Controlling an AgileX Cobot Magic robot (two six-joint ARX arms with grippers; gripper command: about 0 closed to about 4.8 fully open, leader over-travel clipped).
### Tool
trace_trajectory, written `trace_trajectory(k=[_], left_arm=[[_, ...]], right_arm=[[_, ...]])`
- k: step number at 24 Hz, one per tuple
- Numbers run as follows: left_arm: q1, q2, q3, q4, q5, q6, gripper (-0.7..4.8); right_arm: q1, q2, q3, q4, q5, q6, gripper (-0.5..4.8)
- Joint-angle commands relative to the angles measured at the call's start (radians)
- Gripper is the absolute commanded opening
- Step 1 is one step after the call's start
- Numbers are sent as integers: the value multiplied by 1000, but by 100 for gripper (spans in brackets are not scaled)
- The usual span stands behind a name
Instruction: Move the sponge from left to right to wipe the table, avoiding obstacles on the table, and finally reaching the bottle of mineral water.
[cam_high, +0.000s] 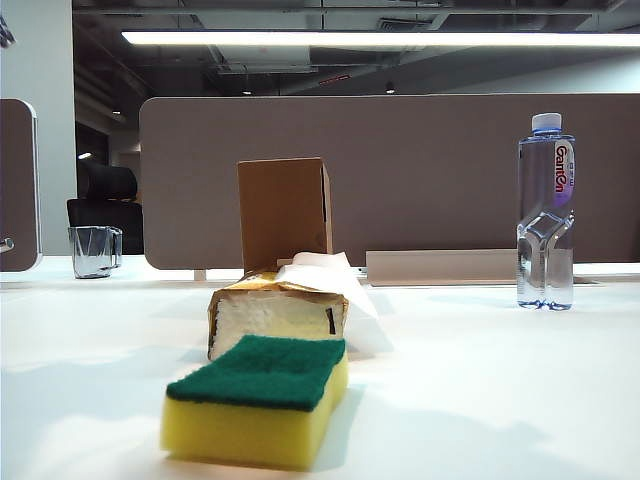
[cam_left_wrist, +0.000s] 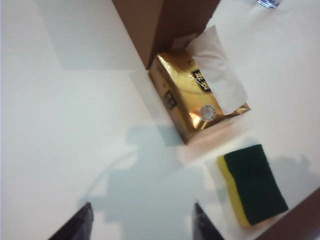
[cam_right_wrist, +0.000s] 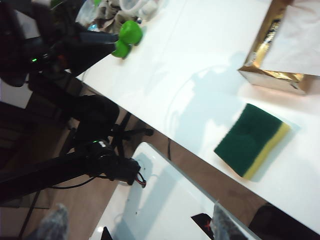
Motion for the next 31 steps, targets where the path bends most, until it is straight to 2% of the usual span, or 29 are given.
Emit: trace_trajectory(k=[1,5,7,10,13,17,22,25,31], left_arm=[[1,-56,5,-59,61,2,251],[1,-123,5,-86,64,-8,251],[1,-195,5,-86,79,-55,251],[1,-259,5,-90,95,-79,251],[1,-332,5,-102,172,-111,251],[1,-383,5,-165,190,-110,250],[1,-391,5,-265,190,-109,251],[1,-394,5,-317,191,-106,250],[1,-394,5,-359,201,-83,250]], right_arm=[[0,4,5,-35,17,-7,368],[0,6,2,-50,20,-6,369],[0,6,-13,-49,21,-6,369],[1,12,-38,-56,20,-5,369],[13,25,-80,-61,26,-5,369],[78,55,-121,-68,47,2,369],[190,97,-138,-46,157,7,370],[270,143,-158,79,189,87,374],[350,259,-171,177,273,113,373]])
